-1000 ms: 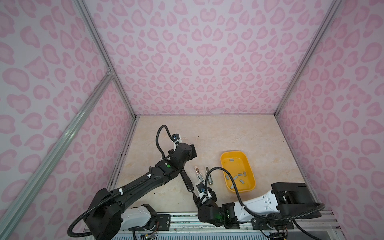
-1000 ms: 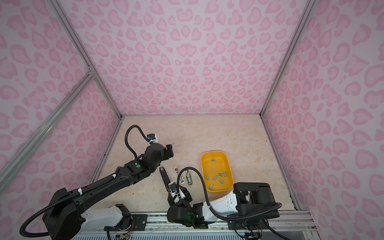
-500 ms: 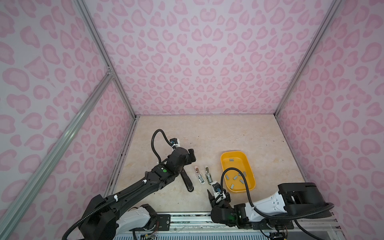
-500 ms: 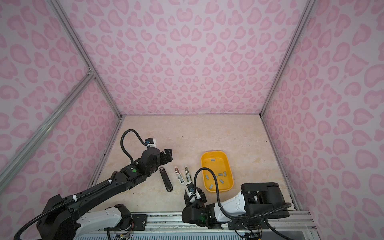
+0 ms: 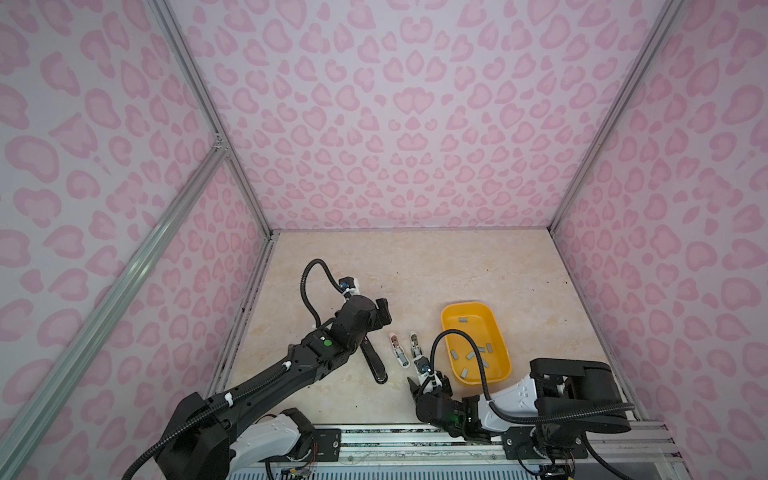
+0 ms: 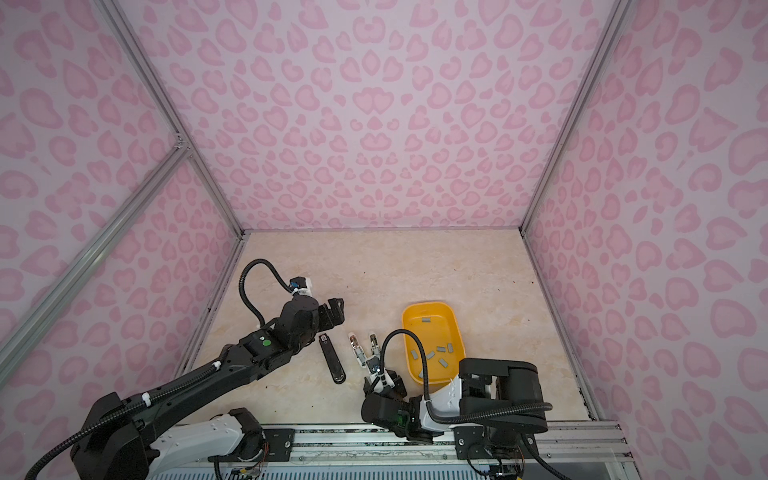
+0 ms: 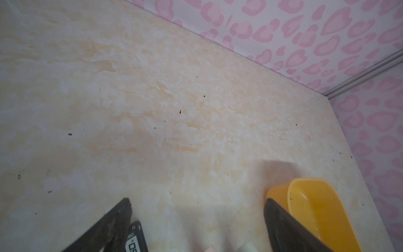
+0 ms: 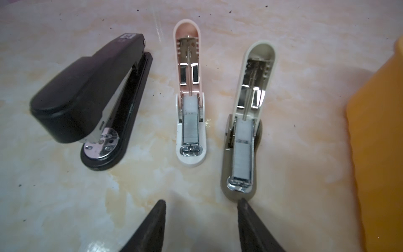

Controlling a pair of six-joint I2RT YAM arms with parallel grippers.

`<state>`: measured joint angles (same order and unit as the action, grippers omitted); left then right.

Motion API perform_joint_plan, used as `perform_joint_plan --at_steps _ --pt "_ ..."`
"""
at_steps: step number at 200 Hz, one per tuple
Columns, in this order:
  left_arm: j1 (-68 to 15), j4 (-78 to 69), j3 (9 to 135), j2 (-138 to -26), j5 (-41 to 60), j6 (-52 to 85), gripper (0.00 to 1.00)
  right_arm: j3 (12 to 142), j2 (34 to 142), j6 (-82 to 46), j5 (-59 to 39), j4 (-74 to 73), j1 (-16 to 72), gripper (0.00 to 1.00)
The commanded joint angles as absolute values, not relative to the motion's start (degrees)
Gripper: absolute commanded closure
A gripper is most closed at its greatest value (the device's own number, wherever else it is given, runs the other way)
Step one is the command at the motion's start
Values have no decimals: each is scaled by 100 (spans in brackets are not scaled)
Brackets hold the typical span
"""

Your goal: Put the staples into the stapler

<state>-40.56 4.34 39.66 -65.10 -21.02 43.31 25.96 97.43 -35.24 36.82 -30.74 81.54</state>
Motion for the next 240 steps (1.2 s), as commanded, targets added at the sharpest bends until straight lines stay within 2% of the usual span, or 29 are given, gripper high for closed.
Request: perform_joint_plan --at_steps 1,28,54,81,164,240 --pt "-4054 440 3959 -6474 -2101 4323 4 2691 9955 -3343 3407 -3357 8076 46" --pt "-4054 446 3886 -6346 -2151 4335 4 2834 10182 -3270 3301 -3335 7923 45" --pt "-4054 454 3820 -6226 -2171 4343 4 2898 10337 -3200 3262 -3346 7766 41" --pt "-4058 457 3788 -6183 -2186 4368 4 2953 10467 -3103 3253 -3360 7665 41" --pt "-3969 354 3821 -6897 -2793 4495 4 3195 10783 -2774 3052 -3389 7648 55" --pt "-3499 -205 3802 -7912 -2461 4182 5 3340 10907 -2777 3102 -3182 7638 66"
